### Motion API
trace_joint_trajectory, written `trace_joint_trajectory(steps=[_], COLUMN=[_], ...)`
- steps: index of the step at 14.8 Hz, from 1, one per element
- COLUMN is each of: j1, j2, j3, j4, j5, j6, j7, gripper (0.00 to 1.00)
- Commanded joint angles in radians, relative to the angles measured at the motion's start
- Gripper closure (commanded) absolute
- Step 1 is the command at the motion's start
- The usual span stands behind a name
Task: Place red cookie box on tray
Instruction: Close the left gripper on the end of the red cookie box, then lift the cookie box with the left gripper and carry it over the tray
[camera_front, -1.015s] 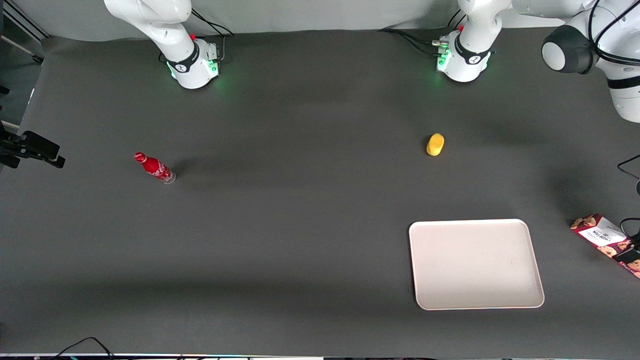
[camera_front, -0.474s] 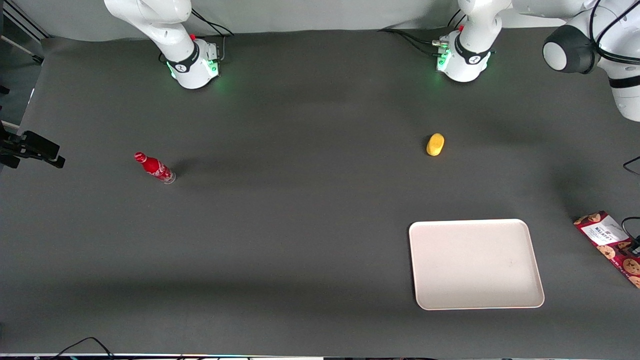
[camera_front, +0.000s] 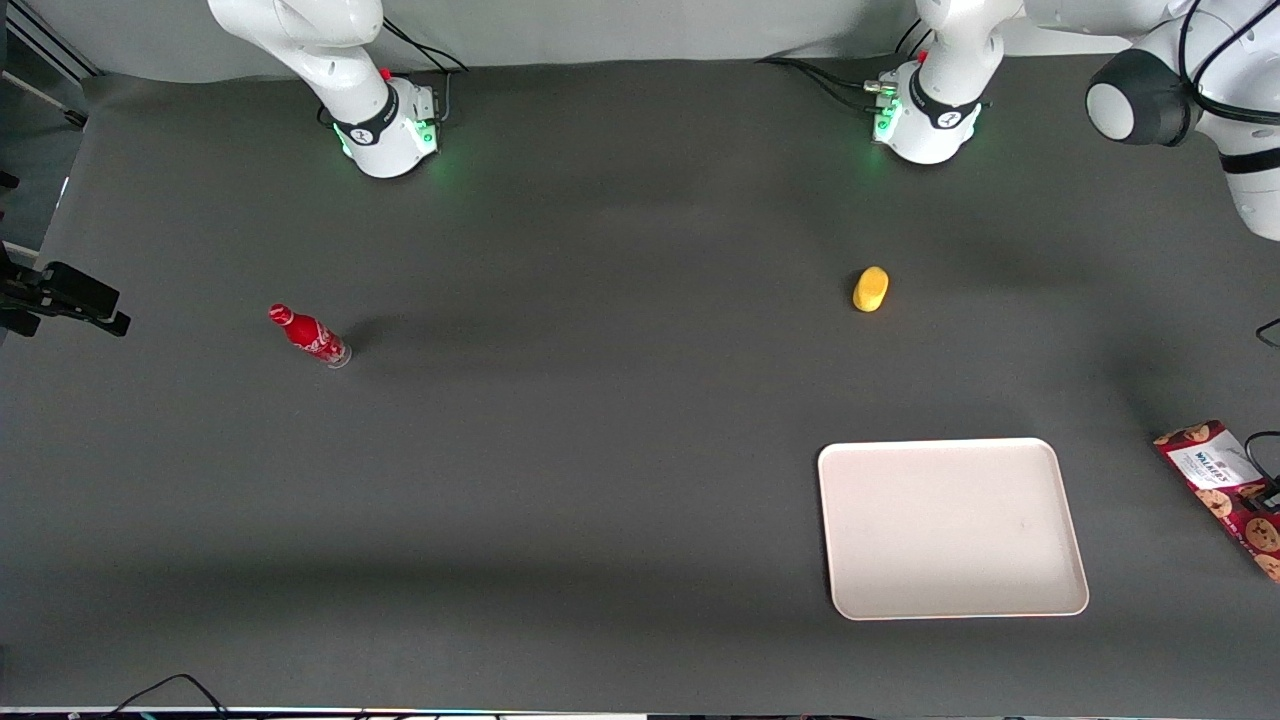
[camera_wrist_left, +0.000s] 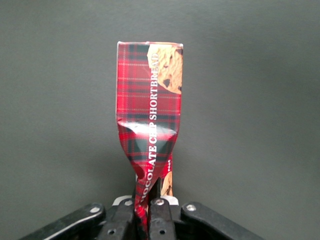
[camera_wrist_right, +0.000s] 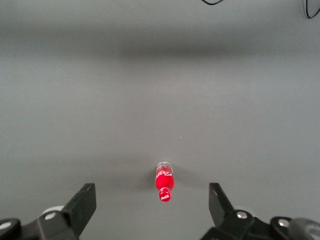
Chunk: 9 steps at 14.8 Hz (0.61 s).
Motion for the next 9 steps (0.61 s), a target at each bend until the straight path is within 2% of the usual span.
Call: trace_joint_trajectory(steps=[1,5,9], j1=[0.001,-0.046,-0.143], j2=[-0.128,-0.285,-0.339], j3=[0.01,0.011,0.007], j4=[0.011,0.053,0.174], j5=[0.004,0.105,0.162], j6=[-0.206,-0.384,-0.539], j7=[0.091,0.116,0.058], gripper=[1.0,1.0,1.0])
